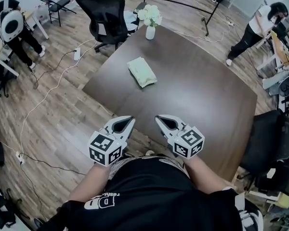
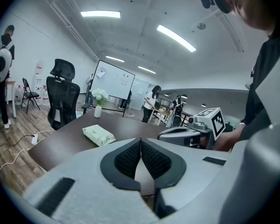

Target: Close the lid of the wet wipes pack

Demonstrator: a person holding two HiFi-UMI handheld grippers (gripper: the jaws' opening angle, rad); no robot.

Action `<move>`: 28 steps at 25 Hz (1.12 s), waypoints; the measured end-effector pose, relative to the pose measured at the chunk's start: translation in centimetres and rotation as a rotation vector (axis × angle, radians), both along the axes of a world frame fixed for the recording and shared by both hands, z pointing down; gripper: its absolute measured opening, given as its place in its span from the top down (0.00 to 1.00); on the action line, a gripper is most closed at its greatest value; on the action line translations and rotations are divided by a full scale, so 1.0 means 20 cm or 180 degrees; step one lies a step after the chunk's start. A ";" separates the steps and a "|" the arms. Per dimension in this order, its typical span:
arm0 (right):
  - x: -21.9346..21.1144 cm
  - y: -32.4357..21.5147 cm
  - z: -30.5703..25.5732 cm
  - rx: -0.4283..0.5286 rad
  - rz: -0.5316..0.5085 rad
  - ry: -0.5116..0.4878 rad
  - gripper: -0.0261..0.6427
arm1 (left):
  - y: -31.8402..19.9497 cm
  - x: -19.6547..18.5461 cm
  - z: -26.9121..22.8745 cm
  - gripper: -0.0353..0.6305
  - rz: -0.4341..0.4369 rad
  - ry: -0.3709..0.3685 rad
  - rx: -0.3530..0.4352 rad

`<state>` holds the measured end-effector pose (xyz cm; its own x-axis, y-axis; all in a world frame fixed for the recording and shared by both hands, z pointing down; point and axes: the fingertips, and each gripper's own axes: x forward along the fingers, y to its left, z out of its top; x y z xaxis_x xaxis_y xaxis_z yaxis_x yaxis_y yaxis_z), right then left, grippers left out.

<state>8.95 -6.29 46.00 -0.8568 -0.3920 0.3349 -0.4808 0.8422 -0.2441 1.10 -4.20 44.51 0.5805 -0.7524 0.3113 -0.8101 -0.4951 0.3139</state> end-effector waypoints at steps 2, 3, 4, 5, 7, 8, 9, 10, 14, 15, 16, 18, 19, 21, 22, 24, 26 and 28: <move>0.07 0.04 0.01 0.0010 -0.0084 0.0000 0.95 | 0.05 0.07 0.01 0.92 -0.0100 -0.0010 -0.0005; 0.10 0.05 0.01 0.0025 -0.0130 -0.0002 0.95 | 0.08 0.09 0.02 0.92 -0.0165 -0.0017 -0.0003; 0.13 0.06 0.01 0.0040 -0.0170 -0.0005 0.95 | 0.10 0.11 0.02 0.92 -0.0230 -0.0021 0.0000; 0.16 0.08 0.01 0.0049 -0.0198 -0.0007 0.95 | 0.12 0.13 0.03 0.92 -0.0286 -0.0019 -0.0001; 0.22 0.12 0.02 0.0045 -0.0220 -0.0002 0.95 | 0.17 0.17 0.03 0.92 -0.0367 -0.0007 -0.0012; 0.24 0.14 0.02 0.0036 -0.0217 0.0001 0.95 | 0.20 0.19 0.04 0.92 -0.0396 -0.0003 -0.0022; 0.27 0.15 0.03 0.0023 -0.0208 0.0001 0.95 | 0.22 0.21 0.04 0.92 -0.0422 -0.0003 -0.0036; 0.29 0.16 0.04 0.0007 -0.0197 -0.0006 0.95 | 0.23 0.22 0.05 0.92 -0.0447 -0.0008 -0.0053; 0.37 0.18 0.05 -0.0048 -0.0184 -0.0045 0.95 | 0.27 0.29 0.07 0.92 -0.0503 -0.0044 -0.0088; 0.38 0.19 0.05 -0.0044 -0.0186 -0.0040 0.95 | 0.27 0.31 0.07 0.92 -0.0487 -0.0048 -0.0090; 0.39 0.19 0.05 -0.0038 -0.0187 -0.0035 0.95 | 0.27 0.32 0.07 0.92 -0.0459 -0.0053 -0.0095; 0.40 0.20 0.04 -0.0029 -0.0185 -0.0034 0.95 | 0.26 0.36 0.07 0.92 -0.0396 -0.0078 -0.0106; 0.40 0.20 0.04 -0.0025 -0.0182 -0.0036 0.95 | 0.26 0.37 0.07 0.92 -0.0372 -0.0093 -0.0108; 0.41 0.21 0.04 -0.0010 -0.0181 -0.0035 0.95 | 0.26 0.39 0.07 0.92 -0.0346 -0.0117 -0.0100; 0.42 0.21 0.04 0.0002 -0.0186 -0.0033 0.95 | 0.26 0.40 0.07 0.92 -0.0342 -0.0126 -0.0093; 0.43 0.22 0.04 0.0038 -0.0198 -0.0027 0.95 | 0.26 0.41 0.06 0.92 -0.0340 -0.0138 -0.0080; 0.44 0.22 0.03 0.0062 -0.0196 -0.0026 0.95 | 0.26 0.42 0.06 0.92 -0.0327 -0.0147 -0.0084; 0.43 0.22 0.03 0.0061 -0.0190 -0.0028 0.95 | 0.27 0.43 0.06 0.92 -0.0304 -0.0162 -0.0097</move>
